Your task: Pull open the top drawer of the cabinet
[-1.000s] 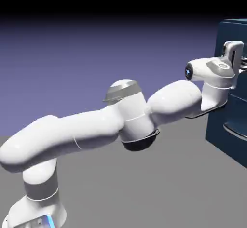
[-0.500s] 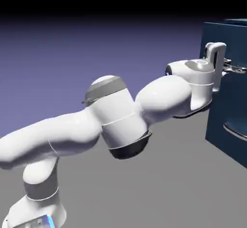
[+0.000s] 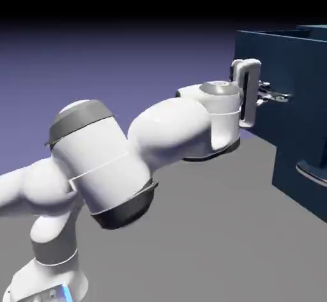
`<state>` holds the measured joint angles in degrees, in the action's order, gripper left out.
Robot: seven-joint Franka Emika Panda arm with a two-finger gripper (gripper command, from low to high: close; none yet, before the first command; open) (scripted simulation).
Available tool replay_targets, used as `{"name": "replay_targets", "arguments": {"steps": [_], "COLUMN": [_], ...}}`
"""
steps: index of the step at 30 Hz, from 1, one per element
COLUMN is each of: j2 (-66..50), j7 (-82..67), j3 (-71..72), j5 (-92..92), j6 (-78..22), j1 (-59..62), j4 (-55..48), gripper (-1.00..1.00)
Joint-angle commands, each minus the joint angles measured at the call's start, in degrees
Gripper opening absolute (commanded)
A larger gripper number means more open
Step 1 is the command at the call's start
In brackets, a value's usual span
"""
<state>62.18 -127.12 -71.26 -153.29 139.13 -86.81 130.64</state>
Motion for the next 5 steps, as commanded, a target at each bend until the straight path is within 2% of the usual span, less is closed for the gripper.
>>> {"name": "replay_targets", "arguments": {"steps": [1,2,5], "j2": [0.25,0.25,1.18], "j7": [-0.1,-0.1,-0.13], "j3": [0.86,0.86,3.63], "j5": [0.43,0.43,1.5], "j6": [-0.22,-0.22,-0.66], "j1": [1.29,1.29,5.43], "j4": [1.38,1.38,5.53], "gripper": [-1.0,1.0,1.0]}}
